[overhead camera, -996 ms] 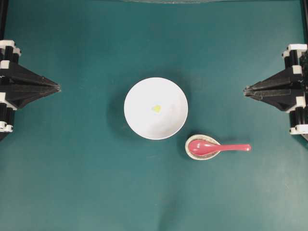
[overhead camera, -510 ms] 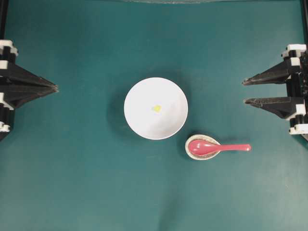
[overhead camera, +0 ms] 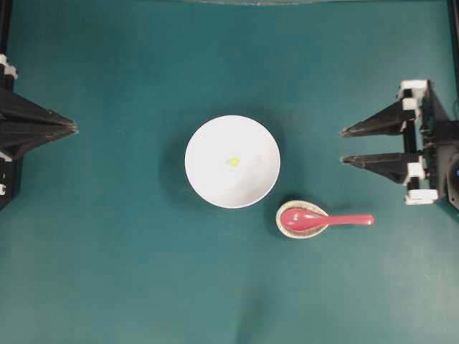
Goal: Scoop the yellow hexagonal prism block from the bowl with a spoon using the right arm.
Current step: 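Move the right gripper left toward the pink spoon handle, then lower the right gripper onto the pink spoon handle and close it, then lift the pink spoon out of the spoon rest with the right gripper, then move the spoon over the white bowl and lower its bowl inside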
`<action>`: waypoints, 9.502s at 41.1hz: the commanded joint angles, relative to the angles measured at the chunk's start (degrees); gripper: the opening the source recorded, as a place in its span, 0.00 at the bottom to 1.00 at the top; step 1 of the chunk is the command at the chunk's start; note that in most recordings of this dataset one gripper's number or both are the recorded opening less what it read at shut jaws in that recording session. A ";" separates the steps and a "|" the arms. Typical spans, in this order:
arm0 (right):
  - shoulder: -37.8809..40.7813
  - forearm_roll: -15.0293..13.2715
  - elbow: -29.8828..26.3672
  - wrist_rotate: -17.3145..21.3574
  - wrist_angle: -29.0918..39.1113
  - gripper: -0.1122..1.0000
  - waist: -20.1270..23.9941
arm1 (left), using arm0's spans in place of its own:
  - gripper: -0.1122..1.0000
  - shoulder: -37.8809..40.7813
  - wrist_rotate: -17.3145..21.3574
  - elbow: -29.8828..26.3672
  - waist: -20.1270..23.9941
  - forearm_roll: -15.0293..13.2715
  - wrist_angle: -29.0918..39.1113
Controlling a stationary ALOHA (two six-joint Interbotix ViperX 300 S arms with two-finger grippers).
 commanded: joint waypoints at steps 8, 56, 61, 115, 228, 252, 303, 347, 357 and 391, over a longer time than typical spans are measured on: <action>6.68 3.25 2.72 0.09 -10.46 0.57 4.04 | 0.17 2.37 0.09 -1.05 0.09 0.26 2.37; 34.45 23.20 8.88 0.09 -42.10 0.57 24.87 | 0.17 2.99 1.14 -0.79 0.09 0.35 2.55; 37.79 26.63 7.91 0.09 -43.86 0.57 27.95 | 0.17 2.99 1.14 -0.79 0.09 0.35 2.55; 50.36 40.17 6.33 4.04 -45.88 0.57 40.43 | 0.17 4.13 1.32 -0.62 0.09 0.44 2.20; 49.48 38.23 6.77 2.20 -45.26 0.32 40.34 | 0.17 3.78 2.55 -0.62 0.09 0.44 1.85; 33.84 38.50 5.71 -8.26 -37.44 0.32 33.93 | 0.17 4.13 2.64 -0.62 0.09 0.44 1.76; 10.37 36.30 -17.75 -31.29 34.54 0.32 -3.87 | 0.17 2.55 2.64 -0.88 0.09 0.44 1.93; 31.55 18.72 -42.54 -19.60 64.69 0.32 -10.63 | 0.17 2.37 2.72 -1.05 0.09 0.44 1.85; 34.28 13.71 -45.88 -13.62 69.79 0.32 -10.55 | 0.17 2.29 2.72 -1.05 0.09 0.44 1.85; 39.20 13.54 -47.64 -13.45 71.19 0.32 -9.76 | 0.17 2.29 2.72 -0.97 0.09 0.35 1.76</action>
